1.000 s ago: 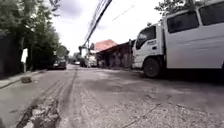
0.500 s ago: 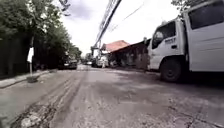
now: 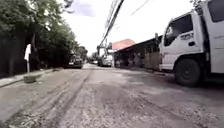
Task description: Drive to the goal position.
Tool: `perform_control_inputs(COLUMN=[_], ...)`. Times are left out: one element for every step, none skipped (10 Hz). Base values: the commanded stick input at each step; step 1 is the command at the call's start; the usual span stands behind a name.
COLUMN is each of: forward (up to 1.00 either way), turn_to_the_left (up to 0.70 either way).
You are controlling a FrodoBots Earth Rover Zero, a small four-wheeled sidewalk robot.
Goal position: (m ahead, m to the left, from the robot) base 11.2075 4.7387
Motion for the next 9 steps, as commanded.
perform_control_inputs(forward=[1.0,1.0,1.0,1.0,1.0,1.0,1.0,1.0,1.0], turn_to_the_left=[0.0,0.0,0.0,0.0,0.0,0.0,0.0,0.0,0.0])
